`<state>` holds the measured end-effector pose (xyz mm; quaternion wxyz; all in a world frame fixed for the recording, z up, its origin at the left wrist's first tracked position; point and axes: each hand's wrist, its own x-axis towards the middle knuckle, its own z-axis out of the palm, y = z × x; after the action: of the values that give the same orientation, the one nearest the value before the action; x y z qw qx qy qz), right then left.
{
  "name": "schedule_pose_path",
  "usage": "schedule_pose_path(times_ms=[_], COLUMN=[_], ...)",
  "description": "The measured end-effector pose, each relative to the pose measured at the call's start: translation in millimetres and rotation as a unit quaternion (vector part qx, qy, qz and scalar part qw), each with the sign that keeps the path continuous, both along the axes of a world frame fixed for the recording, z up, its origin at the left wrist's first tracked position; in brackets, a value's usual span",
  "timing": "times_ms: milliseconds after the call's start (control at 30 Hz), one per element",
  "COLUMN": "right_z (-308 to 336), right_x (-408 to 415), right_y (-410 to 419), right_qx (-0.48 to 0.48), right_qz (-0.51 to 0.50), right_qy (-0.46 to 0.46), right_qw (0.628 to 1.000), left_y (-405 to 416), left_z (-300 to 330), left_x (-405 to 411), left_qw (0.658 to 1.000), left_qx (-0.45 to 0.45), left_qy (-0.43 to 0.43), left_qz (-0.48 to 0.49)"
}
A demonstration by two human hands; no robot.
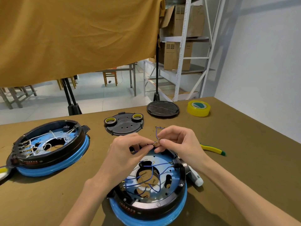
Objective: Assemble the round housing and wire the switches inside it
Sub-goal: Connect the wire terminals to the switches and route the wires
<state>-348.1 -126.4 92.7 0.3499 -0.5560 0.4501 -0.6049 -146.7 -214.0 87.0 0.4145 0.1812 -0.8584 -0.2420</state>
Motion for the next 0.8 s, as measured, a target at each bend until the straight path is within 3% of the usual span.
schedule_pose_path(times_ms=[233, 433, 533, 600, 700, 800], right_z=[1.8, -6.0, -10.3, -16.1, -32.3, -48.7], right_x=[-2.1, -6.4, -9.5, -14.7, -22.4, -21.5], right_y=[0.3, -5.7, -8.3, -11.3, -19.6, -27.7], right_qx=[0.009, 0.019, 0.033, 0.035, 0.072, 0.138], right_qz=[0.006, -0.008, -0.004, -0.079, -0.236, -0.232], right_qy=[0.011, 0.074, 0.053, 0.088, 0.190, 0.193], right_qw=[1.000, 0.997, 0.998, 0.992, 0.950, 0.943], left_y=[1.8, 5.2, 6.2, 8.0, 13.5, 16.2], left_z=[-0.4, -4.0, -6.1, -8.9, -17.0, -26.6], left_x=[-0.9, -3.5, -4.9, -7.5, -16.5, -25.6], left_qw=[1.000, 0.998, 0.997, 0.997, 0.991, 0.988], left_qx=[-0.014, -0.027, -0.033, -0.026, -0.054, -0.022], left_qy=[-0.017, -0.044, -0.049, -0.055, -0.087, -0.132], left_qz=[-0.002, 0.023, 0.045, 0.053, 0.084, 0.083])
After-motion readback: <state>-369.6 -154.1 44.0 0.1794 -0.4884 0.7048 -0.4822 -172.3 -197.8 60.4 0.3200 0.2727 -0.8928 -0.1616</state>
